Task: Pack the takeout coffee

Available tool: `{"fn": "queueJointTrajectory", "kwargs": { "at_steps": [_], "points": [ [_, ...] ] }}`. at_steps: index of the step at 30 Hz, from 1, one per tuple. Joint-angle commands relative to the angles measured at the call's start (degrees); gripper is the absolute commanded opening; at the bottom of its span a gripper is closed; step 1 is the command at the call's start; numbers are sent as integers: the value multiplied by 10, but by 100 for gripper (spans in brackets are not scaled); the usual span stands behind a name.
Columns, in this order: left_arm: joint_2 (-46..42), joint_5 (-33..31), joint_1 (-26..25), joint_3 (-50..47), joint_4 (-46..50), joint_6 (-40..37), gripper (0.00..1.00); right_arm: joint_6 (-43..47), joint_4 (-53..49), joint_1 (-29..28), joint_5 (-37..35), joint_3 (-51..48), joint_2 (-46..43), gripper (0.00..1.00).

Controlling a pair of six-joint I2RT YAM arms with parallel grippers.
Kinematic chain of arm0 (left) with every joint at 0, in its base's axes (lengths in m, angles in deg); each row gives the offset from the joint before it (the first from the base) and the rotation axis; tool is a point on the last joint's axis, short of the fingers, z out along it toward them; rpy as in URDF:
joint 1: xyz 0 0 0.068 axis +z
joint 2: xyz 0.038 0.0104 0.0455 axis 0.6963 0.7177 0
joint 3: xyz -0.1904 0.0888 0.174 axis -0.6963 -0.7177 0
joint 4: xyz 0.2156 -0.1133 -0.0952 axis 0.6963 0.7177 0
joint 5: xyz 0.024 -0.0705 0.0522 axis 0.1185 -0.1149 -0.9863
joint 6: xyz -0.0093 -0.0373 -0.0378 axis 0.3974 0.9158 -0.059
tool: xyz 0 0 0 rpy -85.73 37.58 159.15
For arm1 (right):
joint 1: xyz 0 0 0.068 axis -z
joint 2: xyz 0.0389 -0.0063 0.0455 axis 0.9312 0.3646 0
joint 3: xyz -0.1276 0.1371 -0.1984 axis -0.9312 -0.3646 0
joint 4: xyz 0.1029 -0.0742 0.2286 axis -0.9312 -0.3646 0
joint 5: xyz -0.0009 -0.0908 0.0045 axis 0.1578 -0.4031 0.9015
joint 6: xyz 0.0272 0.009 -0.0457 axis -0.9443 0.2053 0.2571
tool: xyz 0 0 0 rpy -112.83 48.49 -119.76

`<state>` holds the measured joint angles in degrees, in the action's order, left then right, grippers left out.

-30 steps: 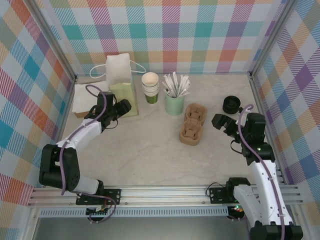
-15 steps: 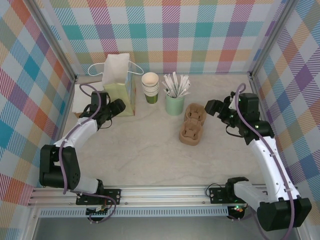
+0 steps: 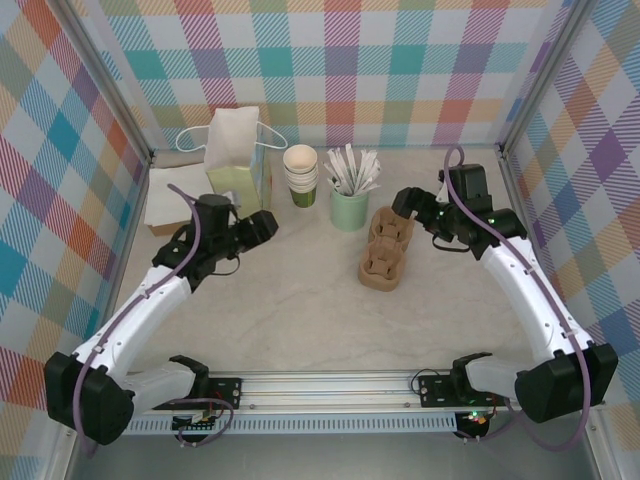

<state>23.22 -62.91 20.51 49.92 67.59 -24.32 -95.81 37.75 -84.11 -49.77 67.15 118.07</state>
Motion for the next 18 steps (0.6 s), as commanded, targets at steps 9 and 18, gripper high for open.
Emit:
{"fn": "queueJointTrajectory", "kwargs": {
  "at_steps": [9,18],
  "points": [
    [172,-167,-126,197,41,198,70,3,-55,-5,-86,-25,-62,92],
    [312,-266,-130,343,94,278,68,27,-69,-5,-119,-44,-94,92]
  ]
}}
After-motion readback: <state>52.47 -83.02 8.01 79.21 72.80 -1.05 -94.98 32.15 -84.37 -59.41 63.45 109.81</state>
